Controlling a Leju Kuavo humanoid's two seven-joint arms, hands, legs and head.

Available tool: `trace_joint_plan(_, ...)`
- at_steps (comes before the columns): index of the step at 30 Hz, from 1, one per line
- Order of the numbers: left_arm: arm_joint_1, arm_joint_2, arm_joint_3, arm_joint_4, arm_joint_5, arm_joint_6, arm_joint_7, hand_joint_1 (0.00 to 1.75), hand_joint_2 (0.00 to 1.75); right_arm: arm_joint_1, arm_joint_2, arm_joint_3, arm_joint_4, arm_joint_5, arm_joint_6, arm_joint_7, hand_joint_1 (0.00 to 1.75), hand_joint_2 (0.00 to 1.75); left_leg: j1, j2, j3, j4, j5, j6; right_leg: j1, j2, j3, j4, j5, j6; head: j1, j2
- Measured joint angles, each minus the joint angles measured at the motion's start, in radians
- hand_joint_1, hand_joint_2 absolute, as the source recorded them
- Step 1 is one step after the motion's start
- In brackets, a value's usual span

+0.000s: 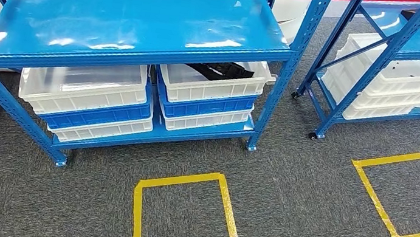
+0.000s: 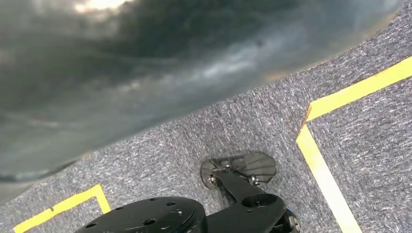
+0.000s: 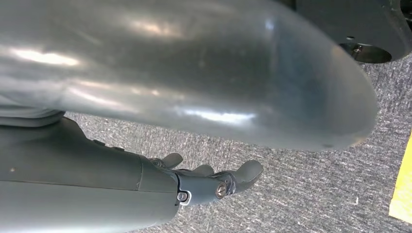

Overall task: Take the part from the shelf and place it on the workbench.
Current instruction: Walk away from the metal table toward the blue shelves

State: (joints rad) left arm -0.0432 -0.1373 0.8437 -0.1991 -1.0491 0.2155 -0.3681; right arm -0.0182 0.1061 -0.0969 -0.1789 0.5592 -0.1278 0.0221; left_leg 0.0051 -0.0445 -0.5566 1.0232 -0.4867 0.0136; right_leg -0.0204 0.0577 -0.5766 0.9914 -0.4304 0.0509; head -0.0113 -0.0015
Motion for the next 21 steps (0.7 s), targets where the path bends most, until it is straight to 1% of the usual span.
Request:
trace_joint_plan(3,0.0,0.0,0.0,0.0,0.0,-0.002,0.0,0.0,0.0,0.0,0.0,0.0,0.0,0.0,-0.005,-0.001,0.0,0.0,0.002,0.0,0.0,0.0,0.0,0.0,0.002,0.0,0.0,0.0,0.0,0.0,0.0,0.0)
trace_joint_plan(11,0.0,-0.002,0.008,0.0,0.012,-0.016,0.0,0.0,0.0,0.0,0.0,0.0,0.0,0.02,-0.064,-0.025,0.0,0.0,0.003,0.0,0.0,0.0,0.0,0.0,0.003,0.0,0.0,0.001,0.0,0.0,0.0,0.0)
trace_joint_plan(21,0.0,-0.003,0.016,0.0,0.012,-0.027,-0.001,0.0,0.0,0.0,0.0,0.0,0.0,0.021,-0.051,-0.022,0.0,0.0,0.003,0.0,0.0,0.0,0.0,0.0,0.003,0.0,0.0,0.001,0.0,0.0,0.0,0.0)
